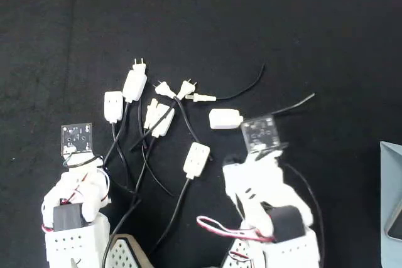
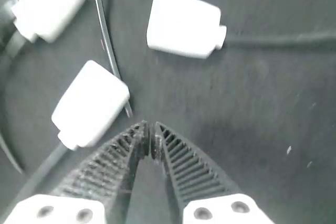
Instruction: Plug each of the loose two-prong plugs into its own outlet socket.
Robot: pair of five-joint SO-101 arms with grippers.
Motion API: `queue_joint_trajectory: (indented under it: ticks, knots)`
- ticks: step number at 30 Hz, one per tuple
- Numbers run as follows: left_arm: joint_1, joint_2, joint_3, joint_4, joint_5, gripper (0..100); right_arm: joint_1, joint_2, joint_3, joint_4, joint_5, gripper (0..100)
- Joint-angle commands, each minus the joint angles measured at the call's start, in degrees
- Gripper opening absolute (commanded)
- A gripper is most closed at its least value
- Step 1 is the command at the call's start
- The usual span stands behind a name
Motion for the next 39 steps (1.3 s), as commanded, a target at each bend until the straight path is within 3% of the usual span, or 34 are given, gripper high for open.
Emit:
queue_joint_trajectory:
  ticks: [1,9,21,30,39]
  knots:
    - [0.0,-0.1,1.0,0.2,-0.2,3,0.6,-3.6,-9.1,-1.4,-1.6,1.8]
    - [0.0,-0.1,1.0,0.2,-0.2,3,0.2,16.9,-18.4,-14.8,-9.8,1.8]
    - [0.0,-0.1,1.0,0.2,-0.2,3,-4.1,62.7,-44.7,-21.3,-27.7,2.4]
    - [0.1,-0.1,1.0,0.2,-0.2,3,-5.6,85.9,-56.0,-24.5,-40.0,24.4]
    - [0.3,-0.1,1.0,0.2,-0.2,3,-6.9,105.1,-66.4,-27.6,-47.2,19.4]
